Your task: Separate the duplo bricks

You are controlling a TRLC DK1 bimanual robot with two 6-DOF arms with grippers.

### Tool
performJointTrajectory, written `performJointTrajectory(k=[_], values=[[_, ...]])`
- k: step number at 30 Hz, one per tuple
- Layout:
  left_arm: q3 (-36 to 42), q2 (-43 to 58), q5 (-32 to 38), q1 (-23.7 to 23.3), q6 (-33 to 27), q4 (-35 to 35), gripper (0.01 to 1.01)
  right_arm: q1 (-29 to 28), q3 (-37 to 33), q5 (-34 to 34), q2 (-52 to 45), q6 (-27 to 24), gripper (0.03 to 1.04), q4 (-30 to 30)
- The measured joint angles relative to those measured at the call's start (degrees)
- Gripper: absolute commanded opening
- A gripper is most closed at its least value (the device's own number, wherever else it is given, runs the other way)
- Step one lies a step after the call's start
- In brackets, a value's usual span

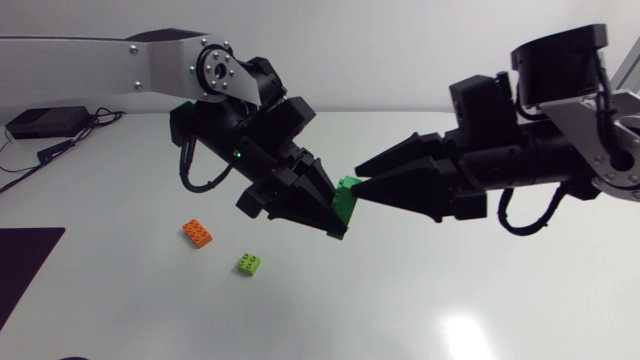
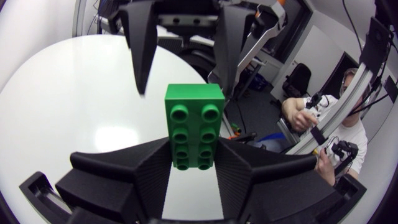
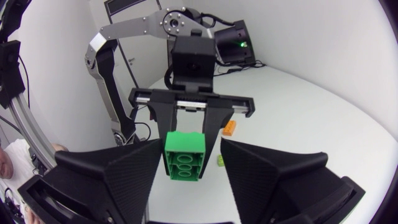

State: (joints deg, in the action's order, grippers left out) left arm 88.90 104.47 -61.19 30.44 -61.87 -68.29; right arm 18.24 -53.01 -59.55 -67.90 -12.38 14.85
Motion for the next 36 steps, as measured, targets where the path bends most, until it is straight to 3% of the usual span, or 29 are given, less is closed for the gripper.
performJointTrajectory(k=[3,8,12,17,26,36], values=[[0.5,-0.4,8.3,0.1,0.0,0.1,0.254,-3.0,0.0,0.0,3.4,0.0,1.00,0.3],[0.9,-1.3,29.3,1.7,-0.4,4.2,0.256,-7.0,0.0,0.0,7.5,-0.6,1.00,3.2],[-2.5,-1.5,47.6,7.2,-1.7,11.9,0.259,-8.4,0.5,0.2,8.4,-1.8,1.00,4.5],[-7.1,1.1,62.2,12.8,-4.2,15.5,0.259,-8.5,2.6,1.6,9.3,-3.2,1.00,5.4],[-9.1,10.7,73.5,13.0,-7.2,20.3,0.261,-8.5,4.8,3.3,11.9,-5.7,1.00,8.0],[-7.2,16.2,78.0,11.9,-7.8,20.0,0.269,-7.8,5.8,4.6,12.7,-6.4,1.00,8.2]])
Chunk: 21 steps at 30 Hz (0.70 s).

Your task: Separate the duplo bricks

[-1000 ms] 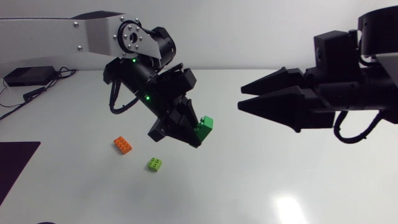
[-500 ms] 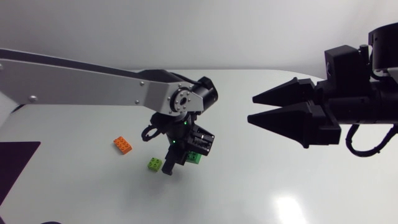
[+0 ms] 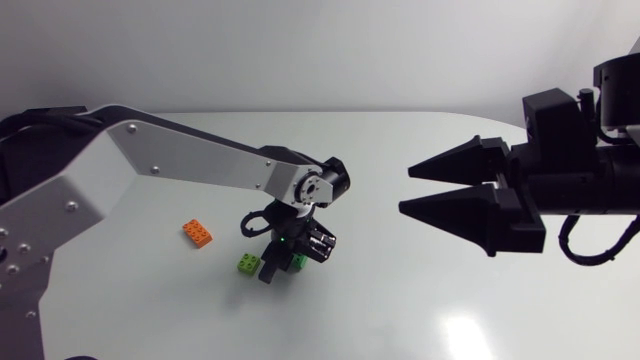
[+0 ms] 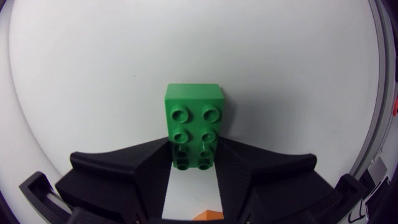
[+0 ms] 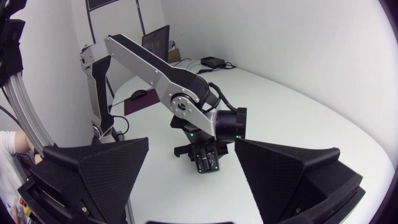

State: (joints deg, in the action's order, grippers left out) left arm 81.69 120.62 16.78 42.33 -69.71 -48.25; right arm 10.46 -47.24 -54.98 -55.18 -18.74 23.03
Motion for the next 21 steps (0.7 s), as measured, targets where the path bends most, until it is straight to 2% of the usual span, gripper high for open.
performJointTrajectory(k=[6,7,8,12,15,17,21], values=[[1.0,0.6,0.2,0.1,-0.2,-0.9,0.282,1.3,1.0,1.5,0.7,-0.2,1.00,0.2],[1.1,0.7,0.2,0.1,-0.2,-0.9,0.311,1.5,1.0,1.5,0.8,-0.2,1.00,0.2],[1.2,0.7,0.2,0.1,-0.2,-0.9,0.352,1.7,1.0,1.7,0.9,-0.2,1.00,0.2],[1.7,0.8,0.2,0.3,-0.2,-1.0,0.646,2.0,1.0,2.2,1.7,-0.2,1.00,0.5],[2.2,0.8,0.1,0.7,-0.2,-1.4,0.816,2.4,1.0,3.0,2.1,-0.2,1.00,0.7],[2.3,0.7,-0.1,0.8,-0.2,-1.5,0.892,2.8,1.0,3.4,2.3,-0.2,1.00,1.0],[2.3,0.0,-2.0,0.8,-0.1,-2.1,0.964,3.6,1.0,4.7,3.1,-0.2,0.99,1.4]])
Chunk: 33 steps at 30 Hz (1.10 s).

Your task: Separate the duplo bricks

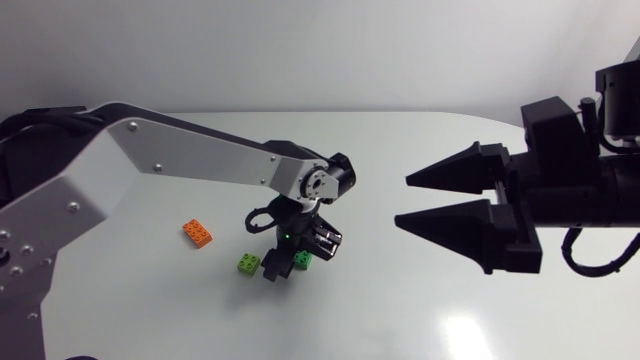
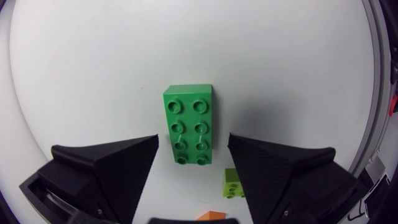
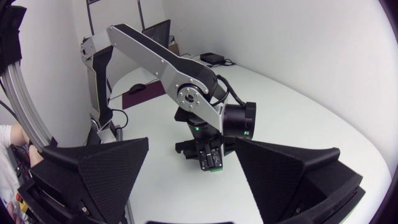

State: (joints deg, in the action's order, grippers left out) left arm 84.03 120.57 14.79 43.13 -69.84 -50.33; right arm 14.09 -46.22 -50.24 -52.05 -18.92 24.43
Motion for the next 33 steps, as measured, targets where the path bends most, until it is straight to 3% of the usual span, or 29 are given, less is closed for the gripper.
performJointTrajectory(k=[7,12,20,27,33], values=[[0.5,-7.5,-8.9,-1.3,2.5,0.2,0.980,0.6,0.0,3.9,2.4,0.0,1.00,2.7],[1.4,-17.6,-13.1,-4.9,8.2,2.7,0.980,2.0,-0.1,13.9,5.9,0.0,1.00,3.9],[-3.8,-32.5,-11.7,-11.2,16.5,11.1,0.984,4.4,-1.0,27.0,10.3,0.0,1.00,4.7],[-10.8,-44.8,-9.7,-14.7,21.2,14.4,0.984,4.4,-2.7,33.3,13.2,0.0,1.00,10.5],[-14.1,-56.2,-8.2,-16.7,24.0,15.2,0.984,4.5,-4.3,44.7,19.7,0.2,1.00,12.7]])
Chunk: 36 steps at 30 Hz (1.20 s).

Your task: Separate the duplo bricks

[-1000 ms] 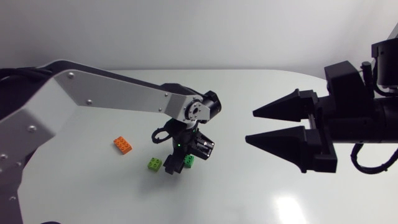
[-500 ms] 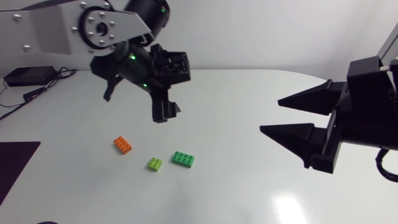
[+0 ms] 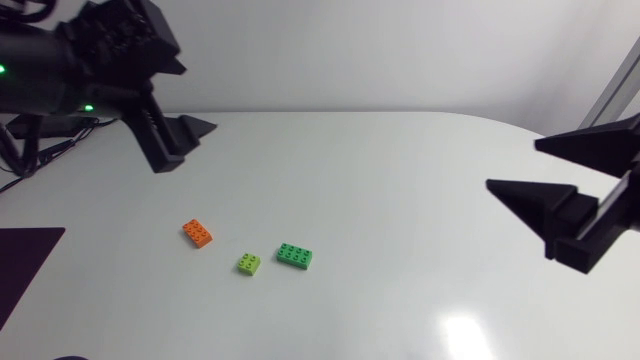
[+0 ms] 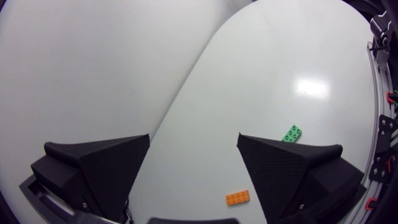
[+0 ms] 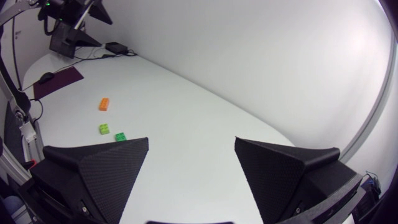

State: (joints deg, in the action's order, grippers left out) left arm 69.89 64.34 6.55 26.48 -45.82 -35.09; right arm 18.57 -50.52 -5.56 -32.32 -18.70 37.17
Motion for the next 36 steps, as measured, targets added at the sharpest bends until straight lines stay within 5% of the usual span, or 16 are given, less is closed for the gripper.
performJointTrajectory(k=[9,15,23,36], values=[[-10.0,-15.4,4.9,-3.0,2.9,0.2,0.989,0.2,0.3,14.2,8.2,0.9,1.00,2.1],[-16.7,-24.7,14.2,-3.0,5.6,4.4,0.987,0.2,1.9,18.9,12.2,0.9,1.00,4.3],[-23.6,-34.2,22.7,-3.2,6.9,5.6,0.987,-0.8,4.5,19.6,16.2,2.5,1.00,5.0],[-29.7,-47.0,25.5,-5.9,10.0,5.9,0.987,-9.0,10.0,19.4,30.2,3.8,1.00,4.1]])
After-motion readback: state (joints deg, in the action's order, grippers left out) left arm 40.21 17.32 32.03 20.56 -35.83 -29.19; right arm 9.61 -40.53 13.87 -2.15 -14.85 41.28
